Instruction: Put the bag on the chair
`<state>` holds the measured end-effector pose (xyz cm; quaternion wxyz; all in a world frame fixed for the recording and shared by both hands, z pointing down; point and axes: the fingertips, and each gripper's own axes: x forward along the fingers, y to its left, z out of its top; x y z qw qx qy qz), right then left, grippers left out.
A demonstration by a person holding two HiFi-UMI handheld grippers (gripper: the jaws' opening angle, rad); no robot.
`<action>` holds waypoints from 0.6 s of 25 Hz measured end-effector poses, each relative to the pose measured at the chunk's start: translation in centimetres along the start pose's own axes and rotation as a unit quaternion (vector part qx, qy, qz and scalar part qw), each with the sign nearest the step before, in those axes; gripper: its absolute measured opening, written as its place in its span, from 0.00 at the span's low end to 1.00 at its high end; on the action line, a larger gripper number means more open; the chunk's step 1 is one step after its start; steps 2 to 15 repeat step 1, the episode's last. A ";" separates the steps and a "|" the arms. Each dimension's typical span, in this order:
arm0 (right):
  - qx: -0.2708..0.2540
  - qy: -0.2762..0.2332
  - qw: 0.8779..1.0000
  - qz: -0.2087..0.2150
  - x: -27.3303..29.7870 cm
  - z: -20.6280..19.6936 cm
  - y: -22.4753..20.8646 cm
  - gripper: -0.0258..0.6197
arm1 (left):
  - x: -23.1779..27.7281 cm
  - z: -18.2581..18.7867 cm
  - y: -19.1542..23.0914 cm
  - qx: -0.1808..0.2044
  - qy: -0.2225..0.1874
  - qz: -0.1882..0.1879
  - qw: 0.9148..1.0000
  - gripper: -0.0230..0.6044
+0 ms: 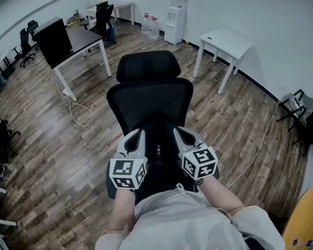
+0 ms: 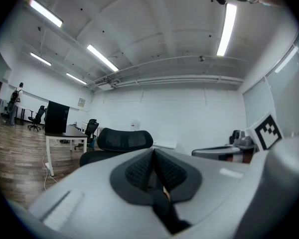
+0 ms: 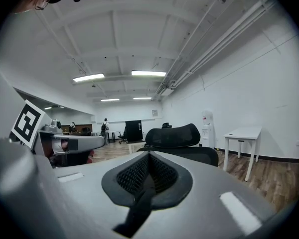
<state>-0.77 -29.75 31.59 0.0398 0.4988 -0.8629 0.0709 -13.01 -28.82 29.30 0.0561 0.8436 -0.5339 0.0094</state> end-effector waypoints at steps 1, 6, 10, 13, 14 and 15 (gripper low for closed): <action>0.001 0.001 1.000 0.001 0.3 -0.1 0.1 0.04 | 0.0 -0.1 0.4 -0.002 0.000 0.002 1.000 0.05; 0.001 0.001 1.000 0.001 0.3 -0.1 0.1 0.04 | 0.0 -0.1 0.4 -0.002 0.000 0.002 1.000 0.05; 0.001 0.001 1.000 0.001 0.3 -0.1 0.1 0.04 | 0.0 -0.1 0.4 -0.002 0.000 0.002 1.000 0.05; 0.001 0.001 1.000 0.001 0.3 -0.1 0.1 0.04 | 0.0 -0.1 0.4 -0.002 0.000 0.002 1.000 0.05; 0.001 0.001 1.000 0.001 0.3 -0.1 0.1 0.04 | 0.0 -0.1 0.4 -0.002 0.000 0.002 1.000 0.05; 0.001 0.001 1.000 0.001 0.3 -0.1 0.1 0.04 | 0.0 -0.1 0.4 -0.002 0.000 0.002 1.000 0.05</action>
